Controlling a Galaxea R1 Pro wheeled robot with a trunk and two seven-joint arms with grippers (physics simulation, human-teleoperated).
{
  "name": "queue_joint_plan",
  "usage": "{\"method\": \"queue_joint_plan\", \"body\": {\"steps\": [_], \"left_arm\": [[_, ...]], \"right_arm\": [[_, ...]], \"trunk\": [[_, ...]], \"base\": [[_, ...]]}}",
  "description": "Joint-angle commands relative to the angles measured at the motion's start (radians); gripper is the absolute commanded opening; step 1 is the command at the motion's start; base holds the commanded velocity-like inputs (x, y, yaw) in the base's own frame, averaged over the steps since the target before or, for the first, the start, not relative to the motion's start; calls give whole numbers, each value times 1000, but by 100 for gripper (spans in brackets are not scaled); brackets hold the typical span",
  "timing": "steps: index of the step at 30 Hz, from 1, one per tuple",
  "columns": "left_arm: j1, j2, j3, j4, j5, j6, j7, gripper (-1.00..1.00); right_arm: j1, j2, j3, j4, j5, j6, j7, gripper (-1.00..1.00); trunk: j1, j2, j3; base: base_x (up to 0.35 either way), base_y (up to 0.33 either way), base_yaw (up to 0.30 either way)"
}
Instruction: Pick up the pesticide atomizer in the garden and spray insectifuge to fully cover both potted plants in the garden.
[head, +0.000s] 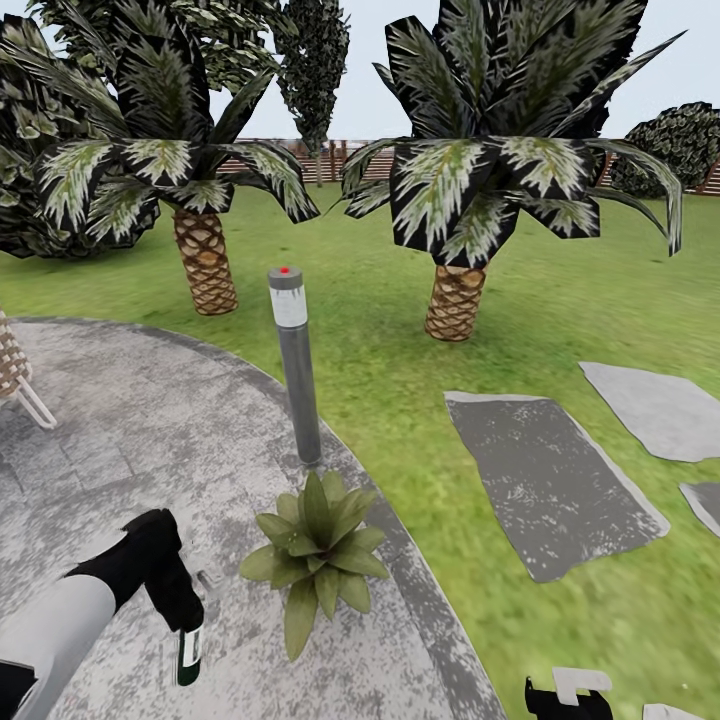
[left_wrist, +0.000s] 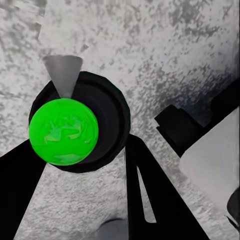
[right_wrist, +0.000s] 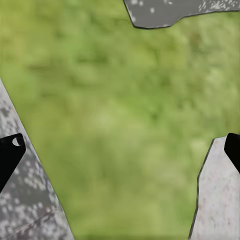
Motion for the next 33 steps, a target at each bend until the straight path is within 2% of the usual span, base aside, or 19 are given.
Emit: {"method": "queue_joint_plan", "body": {"steps": [1,3,6,9,11,13,16,24,33], "left_arm": [[0,-13,-3,-6,-2,9,-7,-100],[-2,-47,-4,-10,-4,10,-7,-100],[-12,-62,-6,-12,-6,12,-7,-100],[-18,-50,-5,-12,-7,13,-9,-100],[-17,-31,-5,-12,-7,13,-8,-100],[-15,5,-6,-11,-8,12,-8,-100],[-5,23,-7,-9,-8,10,-7,-100],[-1,21,-10,-9,-8,10,-7,-100],[-19,15,-6,-14,-8,13,-7,-100]], "right_arm": [[0,0,9,0,-7,-2,-3,100],[0,0,9,0,-7,-2,-3,100],[0,0,9,0,-8,-2,-3,100],[0,0,8,-1,-9,-2,-4,100],[0,0,7,-1,-9,-2,-4,100],[0,0,7,-2,-10,-2,-6,100],[0,1,8,-3,-11,-2,-6,100],[0,7,9,-3,-12,-2,-6,100],[0,6,7,-3,-12,-3,-7,100]], "trunk": [[0,0,-1],[0,0,-1],[0,0,-1],[0,0,-1],[0,0,-1],[0,0,-1],[0,0,-1],[0,0,4],[0,0,4]], "base": [[0,0,0],[0,0,0],[0,0,0],[0,0,0],[0,0,0],[0,0,0],[0,0,-1],[6,8,-171],[99,164,-84]]}}
